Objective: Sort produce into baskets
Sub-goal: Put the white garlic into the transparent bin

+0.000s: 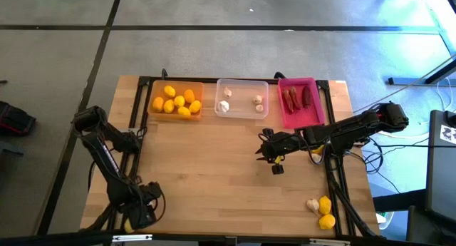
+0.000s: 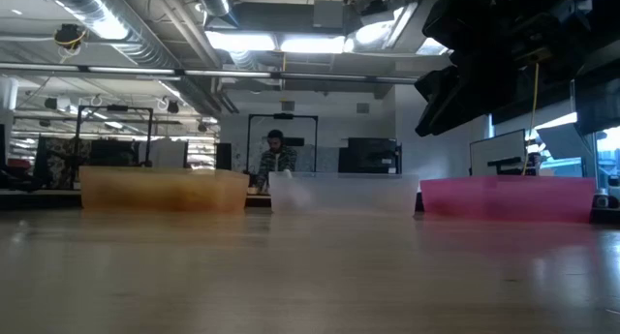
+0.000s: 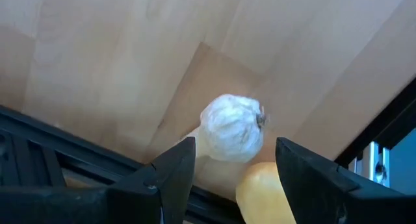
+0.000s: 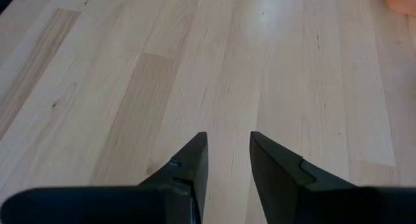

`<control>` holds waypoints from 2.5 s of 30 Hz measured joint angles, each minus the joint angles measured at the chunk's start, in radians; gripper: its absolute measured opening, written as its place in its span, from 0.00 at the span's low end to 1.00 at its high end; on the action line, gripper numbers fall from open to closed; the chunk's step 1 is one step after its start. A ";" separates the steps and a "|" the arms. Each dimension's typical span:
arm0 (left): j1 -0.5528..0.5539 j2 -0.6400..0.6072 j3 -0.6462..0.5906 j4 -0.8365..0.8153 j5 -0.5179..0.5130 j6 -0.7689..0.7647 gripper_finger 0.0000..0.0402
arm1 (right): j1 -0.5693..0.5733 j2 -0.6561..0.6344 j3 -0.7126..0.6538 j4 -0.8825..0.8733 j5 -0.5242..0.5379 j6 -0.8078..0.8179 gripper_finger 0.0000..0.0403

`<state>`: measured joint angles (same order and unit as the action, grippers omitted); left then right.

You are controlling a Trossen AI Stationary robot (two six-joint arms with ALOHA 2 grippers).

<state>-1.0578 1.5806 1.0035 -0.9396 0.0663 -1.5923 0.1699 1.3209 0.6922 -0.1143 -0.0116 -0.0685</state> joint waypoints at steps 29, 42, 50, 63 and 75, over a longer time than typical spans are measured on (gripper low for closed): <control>-0.021 -0.001 -0.177 0.252 -0.029 -0.059 0.36 | 0.000 0.000 0.000 0.000 0.000 0.000 0.27; 0.133 -0.002 -0.131 0.251 -0.061 0.002 0.30 | 0.000 -0.003 0.000 -0.008 0.008 0.000 0.27; 0.273 -0.008 -0.089 0.256 -0.146 0.222 0.30 | 0.000 -0.041 0.000 -0.063 0.020 0.013 0.27; 0.539 -0.053 -0.087 0.530 -0.543 0.782 0.31 | 0.000 -0.069 0.000 -0.090 0.023 0.019 0.27; 0.848 -0.053 -0.087 0.870 -0.614 1.230 0.31 | 0.000 -0.067 0.000 -0.068 0.023 0.019 0.27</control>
<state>-0.2095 1.5276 0.9161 -0.0691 -0.5472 -0.3623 0.1699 1.2541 0.6926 -0.1824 0.0116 -0.0494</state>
